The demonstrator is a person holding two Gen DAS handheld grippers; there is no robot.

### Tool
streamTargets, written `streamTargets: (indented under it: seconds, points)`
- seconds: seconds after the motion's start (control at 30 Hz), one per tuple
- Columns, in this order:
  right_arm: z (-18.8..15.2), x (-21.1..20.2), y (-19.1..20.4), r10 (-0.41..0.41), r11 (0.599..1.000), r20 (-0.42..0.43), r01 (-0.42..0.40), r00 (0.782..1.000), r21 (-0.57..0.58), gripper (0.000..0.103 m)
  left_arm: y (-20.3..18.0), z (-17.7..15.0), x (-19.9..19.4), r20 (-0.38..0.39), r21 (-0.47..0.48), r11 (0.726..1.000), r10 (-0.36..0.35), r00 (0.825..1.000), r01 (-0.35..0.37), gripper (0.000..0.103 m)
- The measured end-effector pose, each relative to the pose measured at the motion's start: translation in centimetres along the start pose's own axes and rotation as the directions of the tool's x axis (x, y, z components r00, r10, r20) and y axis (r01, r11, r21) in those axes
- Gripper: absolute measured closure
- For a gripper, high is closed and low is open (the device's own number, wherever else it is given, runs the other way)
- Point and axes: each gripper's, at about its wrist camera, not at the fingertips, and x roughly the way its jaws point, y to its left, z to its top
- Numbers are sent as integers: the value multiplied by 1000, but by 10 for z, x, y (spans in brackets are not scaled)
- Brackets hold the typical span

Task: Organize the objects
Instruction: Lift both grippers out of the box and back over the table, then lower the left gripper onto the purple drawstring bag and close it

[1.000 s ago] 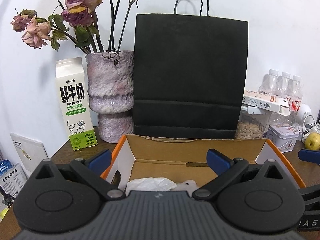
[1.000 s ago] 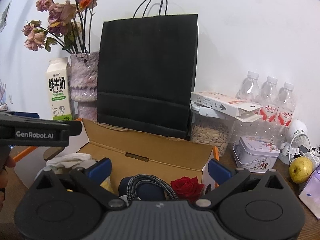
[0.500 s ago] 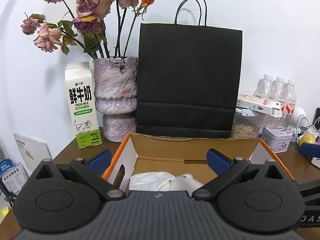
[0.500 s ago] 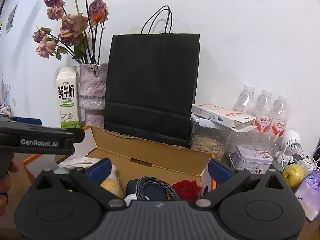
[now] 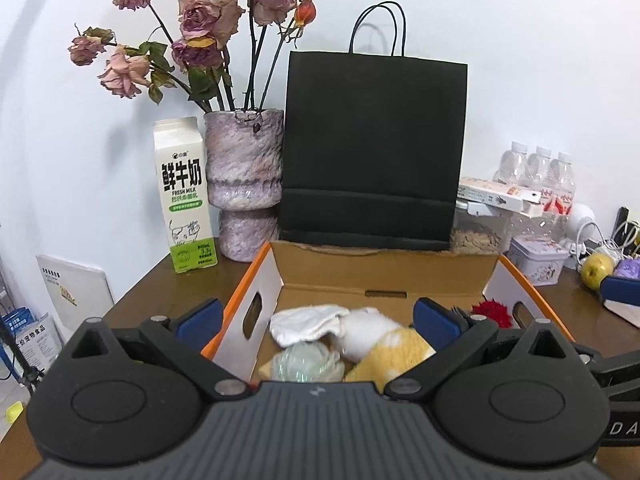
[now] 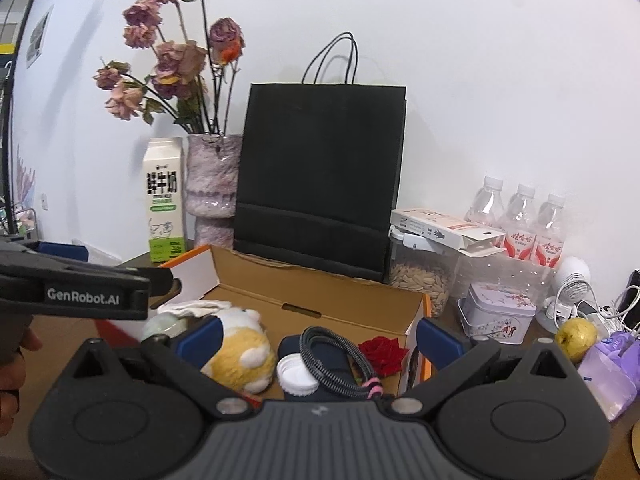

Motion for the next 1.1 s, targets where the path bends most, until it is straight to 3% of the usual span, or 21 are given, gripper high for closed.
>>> streamTargets:
  seconds: [0.7, 1.1]
  points:
    - [-33, -116, 37, 29, 999, 25, -29, 999, 29, 0, 13, -43, -107, -31, 3, 999, -33, 999, 33, 0]
    - [-60, -156, 36, 31, 999, 11, -32, 999, 38, 0, 0, -57, -144, -49, 35, 998, -56, 997, 57, 0]
